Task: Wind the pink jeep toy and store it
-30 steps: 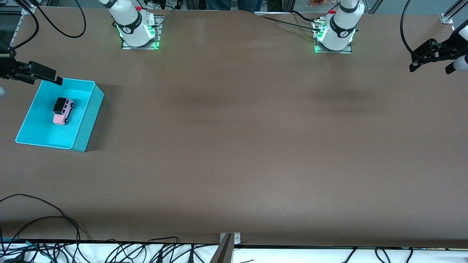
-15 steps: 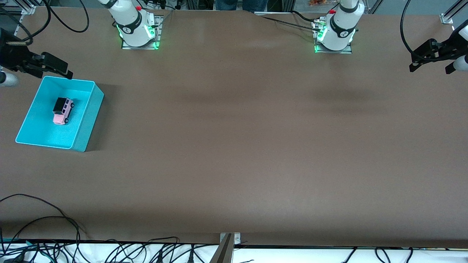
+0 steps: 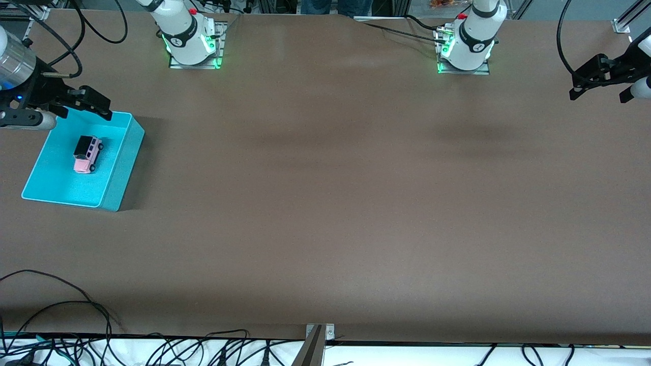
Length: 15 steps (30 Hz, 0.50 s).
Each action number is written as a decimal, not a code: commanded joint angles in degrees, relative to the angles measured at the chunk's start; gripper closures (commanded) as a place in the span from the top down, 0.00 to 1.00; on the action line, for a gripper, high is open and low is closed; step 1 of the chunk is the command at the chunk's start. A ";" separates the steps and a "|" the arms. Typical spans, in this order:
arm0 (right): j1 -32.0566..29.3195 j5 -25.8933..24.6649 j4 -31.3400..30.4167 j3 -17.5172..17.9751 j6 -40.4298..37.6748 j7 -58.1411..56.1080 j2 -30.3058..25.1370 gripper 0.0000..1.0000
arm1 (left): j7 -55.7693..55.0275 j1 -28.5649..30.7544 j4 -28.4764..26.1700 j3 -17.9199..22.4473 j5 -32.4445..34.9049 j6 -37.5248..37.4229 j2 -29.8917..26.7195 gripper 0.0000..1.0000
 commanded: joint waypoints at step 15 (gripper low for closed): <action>-1.94 0.31 5.43 -2.56 -4.47 -6.30 1.12 1.00 | 1.43 0.55 -0.14 -0.01 -0.99 -0.57 -0.77 1.00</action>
